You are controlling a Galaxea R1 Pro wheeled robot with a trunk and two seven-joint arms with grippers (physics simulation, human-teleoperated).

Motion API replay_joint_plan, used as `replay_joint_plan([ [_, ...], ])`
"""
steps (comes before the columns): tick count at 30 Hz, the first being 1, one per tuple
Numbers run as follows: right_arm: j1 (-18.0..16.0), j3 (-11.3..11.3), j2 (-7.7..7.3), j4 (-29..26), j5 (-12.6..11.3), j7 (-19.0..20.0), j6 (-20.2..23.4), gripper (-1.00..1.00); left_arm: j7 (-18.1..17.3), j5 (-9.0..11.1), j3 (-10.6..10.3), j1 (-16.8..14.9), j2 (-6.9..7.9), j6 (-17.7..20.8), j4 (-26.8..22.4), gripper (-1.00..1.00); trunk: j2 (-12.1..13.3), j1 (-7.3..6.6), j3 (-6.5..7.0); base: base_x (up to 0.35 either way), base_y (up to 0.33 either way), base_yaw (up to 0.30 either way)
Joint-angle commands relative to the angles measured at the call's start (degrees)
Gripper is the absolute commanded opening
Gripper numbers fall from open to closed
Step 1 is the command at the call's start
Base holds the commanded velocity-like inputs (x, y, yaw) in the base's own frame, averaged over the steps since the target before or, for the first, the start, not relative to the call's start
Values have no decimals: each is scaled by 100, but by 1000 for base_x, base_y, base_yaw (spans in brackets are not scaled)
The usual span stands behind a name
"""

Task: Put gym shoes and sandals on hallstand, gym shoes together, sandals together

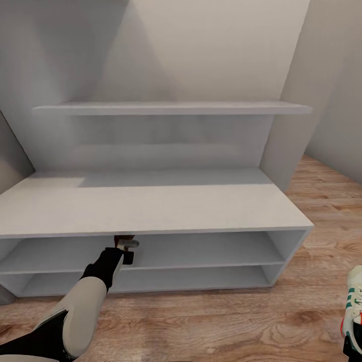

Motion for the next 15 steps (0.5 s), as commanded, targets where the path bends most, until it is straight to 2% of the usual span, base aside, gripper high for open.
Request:
replay_joint_plan([
  [1, -5, -50, -1, 7, 35, 35, -19, -100, -26, -44, 31, -1, -7, 23, -11, -100, -2, -1, -5, 0, 0, 0],
  [6, -5, -50, -1, 7, 35, 35, -19, -100, -26, -44, 27, 8, -7, 23, -11, -100, -2, -1, -5, 0, 0, 0],
  [15, -5, -50, -1, 7, 35, 35, -19, -100, -19, -44, 34, 9, -5, 14, -11, -100, -2, -1, -5, 87, 0, 0],
])
